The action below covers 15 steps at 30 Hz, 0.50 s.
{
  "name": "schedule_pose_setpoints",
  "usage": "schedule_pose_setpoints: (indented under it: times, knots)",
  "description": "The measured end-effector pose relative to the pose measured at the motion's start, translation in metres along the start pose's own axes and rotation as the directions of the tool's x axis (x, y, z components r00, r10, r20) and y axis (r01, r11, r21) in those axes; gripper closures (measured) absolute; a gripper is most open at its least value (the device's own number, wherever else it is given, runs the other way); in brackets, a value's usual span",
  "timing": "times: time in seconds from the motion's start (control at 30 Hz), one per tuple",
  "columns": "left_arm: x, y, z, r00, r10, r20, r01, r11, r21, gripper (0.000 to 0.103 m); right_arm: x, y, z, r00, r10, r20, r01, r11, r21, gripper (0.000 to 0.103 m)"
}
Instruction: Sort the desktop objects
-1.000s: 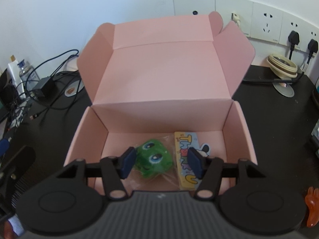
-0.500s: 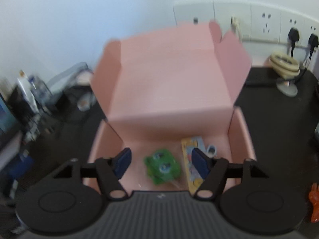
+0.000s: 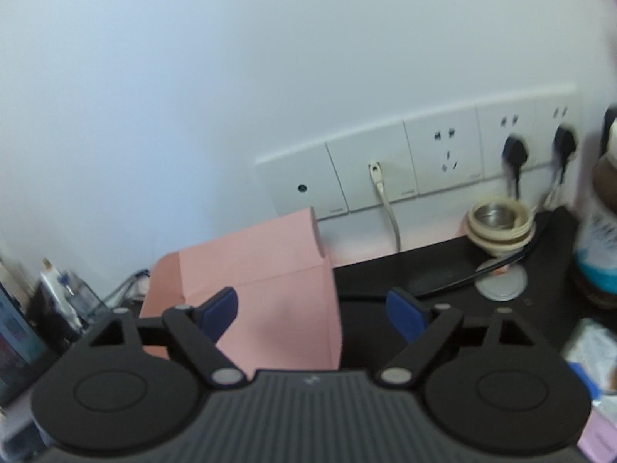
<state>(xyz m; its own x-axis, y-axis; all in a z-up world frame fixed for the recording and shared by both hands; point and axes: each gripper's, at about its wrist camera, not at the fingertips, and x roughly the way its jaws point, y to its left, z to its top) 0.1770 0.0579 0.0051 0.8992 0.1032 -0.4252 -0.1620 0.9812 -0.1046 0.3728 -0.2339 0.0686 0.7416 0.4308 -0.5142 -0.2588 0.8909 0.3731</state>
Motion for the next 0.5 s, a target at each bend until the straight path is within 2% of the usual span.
schedule_pose_setpoints:
  times: [0.13,0.23,0.37,0.5]
  knots:
    - [0.005,-0.006,0.000,1.000,-0.016,-0.006,0.016,1.000,0.015,0.000,0.042,-0.020,0.004,0.990,0.125,-0.063,-0.119,0.989,0.092,0.018]
    - [0.008,-0.009,-0.001,1.000,-0.024,-0.014,0.024,0.999,0.022,0.000,0.062,-0.027,0.007,0.978,0.196,-0.071,-0.185,0.974,0.134,0.018]
    - [0.011,-0.011,-0.002,1.000,-0.023,-0.022,0.023,0.999,0.029,0.000,0.077,-0.033,0.012,0.948,0.308,-0.076,-0.291,0.939,0.181,0.018]
    - [0.010,-0.010,-0.002,0.999,-0.033,-0.015,0.033,0.999,0.019,0.000,0.082,-0.032,0.019,0.930,0.358,-0.080,-0.338,0.921,0.194,0.017]
